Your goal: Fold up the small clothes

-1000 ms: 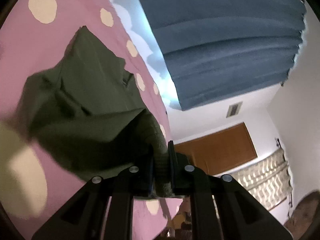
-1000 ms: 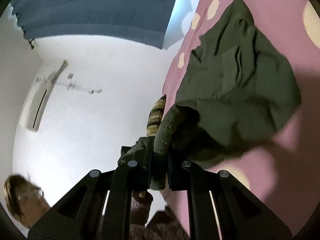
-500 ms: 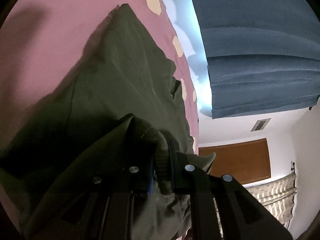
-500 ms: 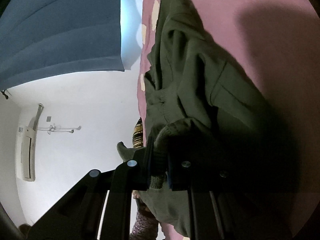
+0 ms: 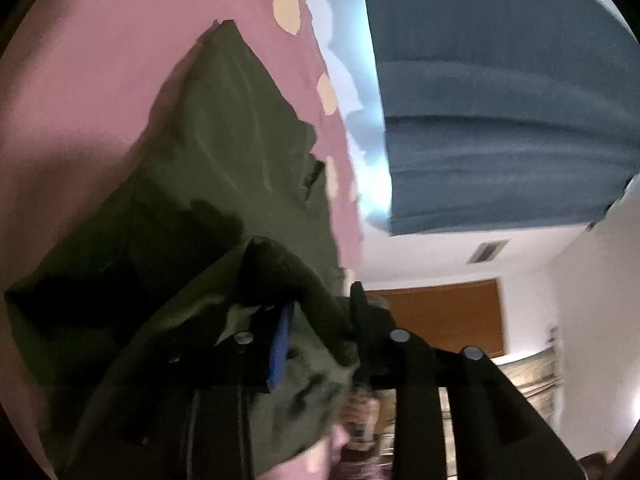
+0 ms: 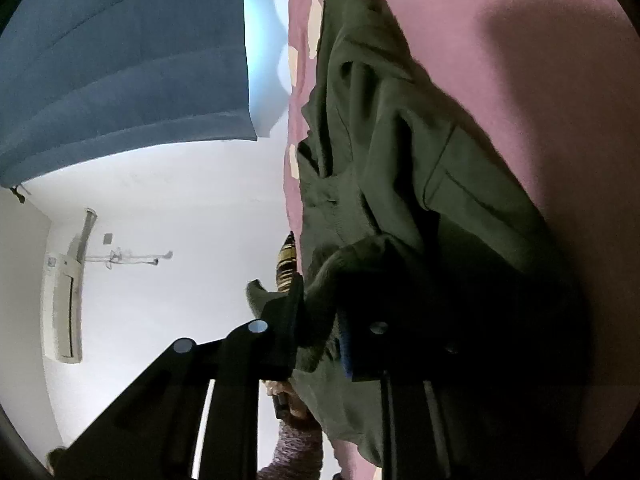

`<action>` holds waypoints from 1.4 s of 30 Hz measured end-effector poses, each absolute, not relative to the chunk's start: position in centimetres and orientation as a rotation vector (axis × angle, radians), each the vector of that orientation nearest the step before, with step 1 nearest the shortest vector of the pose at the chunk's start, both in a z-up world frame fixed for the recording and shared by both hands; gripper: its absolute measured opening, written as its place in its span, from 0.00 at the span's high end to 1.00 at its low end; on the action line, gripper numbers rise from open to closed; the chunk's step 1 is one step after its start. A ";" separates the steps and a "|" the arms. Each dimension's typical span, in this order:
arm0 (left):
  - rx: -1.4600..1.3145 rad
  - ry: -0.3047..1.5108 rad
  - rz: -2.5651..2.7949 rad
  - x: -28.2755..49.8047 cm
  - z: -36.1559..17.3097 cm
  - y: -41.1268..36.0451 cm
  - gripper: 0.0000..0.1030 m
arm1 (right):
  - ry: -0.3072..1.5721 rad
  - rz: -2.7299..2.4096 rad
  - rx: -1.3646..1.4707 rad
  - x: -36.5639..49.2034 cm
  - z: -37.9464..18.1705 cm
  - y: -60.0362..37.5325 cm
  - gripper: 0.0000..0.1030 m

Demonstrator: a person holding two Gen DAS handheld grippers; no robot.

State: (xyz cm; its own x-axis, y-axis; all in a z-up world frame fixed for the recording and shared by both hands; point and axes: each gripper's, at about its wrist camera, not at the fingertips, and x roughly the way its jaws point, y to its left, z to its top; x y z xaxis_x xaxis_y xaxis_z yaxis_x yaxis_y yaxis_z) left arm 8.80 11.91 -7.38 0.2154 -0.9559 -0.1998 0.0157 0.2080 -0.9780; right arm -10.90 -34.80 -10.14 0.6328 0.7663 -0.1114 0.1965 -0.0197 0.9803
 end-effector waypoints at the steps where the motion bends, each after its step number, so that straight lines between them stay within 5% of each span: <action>1: -1.157 1.102 -0.920 8.9 -7.5 12.3 0.68 | 0.825 0.548 1.567 -11.0 -10.1 -34.8 0.82; 6: -1.277 0.984 -0.880 9.5 -6.7 15.8 0.61 | 0.771 0.536 1.623 -11.8 -10.1 -35.9 0.63; 8: -1.145 0.975 -0.855 9.4 -5.2 16.3 0.58 | 0.731 0.524 1.599 -12.5 -9.3 -36.9 0.47; 12: -0.730 0.913 -0.843 8.3 -1.2 14.5 0.47 | 0.685 0.479 1.331 -13.3 -5.2 -38.0 0.32; 22: 0.257 0.747 -0.945 3.4 0.8 5.2 0.44 | 0.789 0.471 0.627 -11.4 0.3 -34.9 0.30; 33: 0.348 0.742 -0.939 5.2 -0.5 2.9 0.50 | 0.864 0.541 0.375 -7.9 0.0 -32.5 0.29; 35: 0.352 0.747 -0.932 5.5 -0.7 2.5 0.56 | 0.873 0.555 0.353 -7.4 -0.1 -32.2 0.30; 38: 0.356 0.760 -0.918 5.6 -0.9 2.3 0.84 | 0.883 0.594 0.361 -7.3 -0.3 -31.9 0.71; 39: 0.355 0.774 -0.912 5.7 -1.0 2.2 0.95 | 0.884 0.596 0.365 -7.3 -0.2 -31.6 0.73; 42: 0.401 0.772 -0.869 5.1 -1.6 1.8 1.00 | 0.859 0.553 0.337 -8.4 0.4 -31.0 0.85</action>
State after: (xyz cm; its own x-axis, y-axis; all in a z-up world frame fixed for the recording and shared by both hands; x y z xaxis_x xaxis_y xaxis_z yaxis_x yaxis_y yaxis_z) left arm 5.07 1.83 -1.63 0.4057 -0.5296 -0.7449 0.8021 0.5971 0.0123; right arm -8.36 -31.01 0.41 0.5264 0.5836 -0.6183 -0.3209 0.8098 0.4911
